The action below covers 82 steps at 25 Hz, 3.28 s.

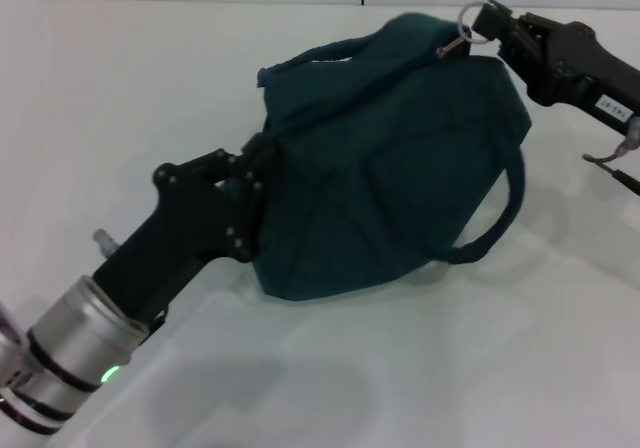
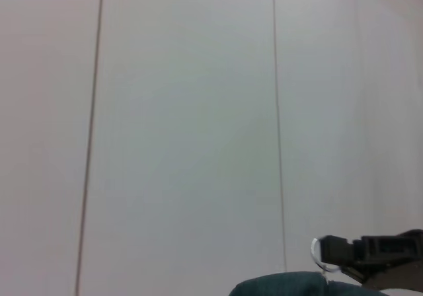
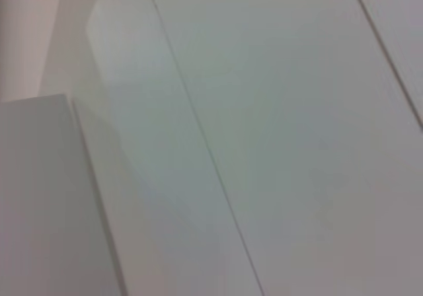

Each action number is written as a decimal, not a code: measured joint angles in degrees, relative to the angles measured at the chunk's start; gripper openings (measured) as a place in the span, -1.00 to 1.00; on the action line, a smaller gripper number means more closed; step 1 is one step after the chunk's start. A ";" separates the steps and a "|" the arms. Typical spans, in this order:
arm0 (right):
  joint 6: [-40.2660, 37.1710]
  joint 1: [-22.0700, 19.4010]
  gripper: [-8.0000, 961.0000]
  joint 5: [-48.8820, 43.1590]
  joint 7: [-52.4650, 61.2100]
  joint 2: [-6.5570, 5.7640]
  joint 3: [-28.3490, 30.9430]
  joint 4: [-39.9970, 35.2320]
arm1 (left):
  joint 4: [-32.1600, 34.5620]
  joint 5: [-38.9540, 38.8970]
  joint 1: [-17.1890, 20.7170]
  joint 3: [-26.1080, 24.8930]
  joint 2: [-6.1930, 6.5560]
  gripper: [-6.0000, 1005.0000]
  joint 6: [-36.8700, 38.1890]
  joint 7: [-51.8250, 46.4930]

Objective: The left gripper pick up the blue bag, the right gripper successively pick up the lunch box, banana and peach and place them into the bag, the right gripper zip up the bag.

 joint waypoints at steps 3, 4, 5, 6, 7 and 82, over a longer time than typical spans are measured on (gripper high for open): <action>0.08 -0.55 -0.97 -0.11 -0.10 -0.12 0.90 0.26 | 0.62 -0.26 0.99 0.01 0.07 -0.86 0.78 -0.11; 0.10 -0.65 -0.97 -0.19 -0.12 -0.14 1.19 0.53 | 0.66 -0.37 1.20 0.01 0.12 -0.86 0.97 -0.14; 0.16 -0.75 -0.97 -0.25 -0.14 -0.15 1.33 0.98 | 0.66 -0.67 1.46 0.01 0.17 -0.86 1.27 -0.25; 0.33 -0.80 -0.97 -0.27 -0.16 -0.18 1.44 1.65 | 0.65 -1.11 1.66 0.01 0.20 -0.86 1.49 -0.53; 0.55 -0.83 -0.97 -0.28 -0.18 -0.19 1.44 2.13 | 0.66 -1.63 1.83 0.01 0.22 -0.86 1.65 -0.89; 2.87 -4.80 -0.97 -0.20 -5.89 0.40 -1.72 10.66 | 93.14 44.10 -10.06 55.14 0.84 0.06 -22.85 -111.16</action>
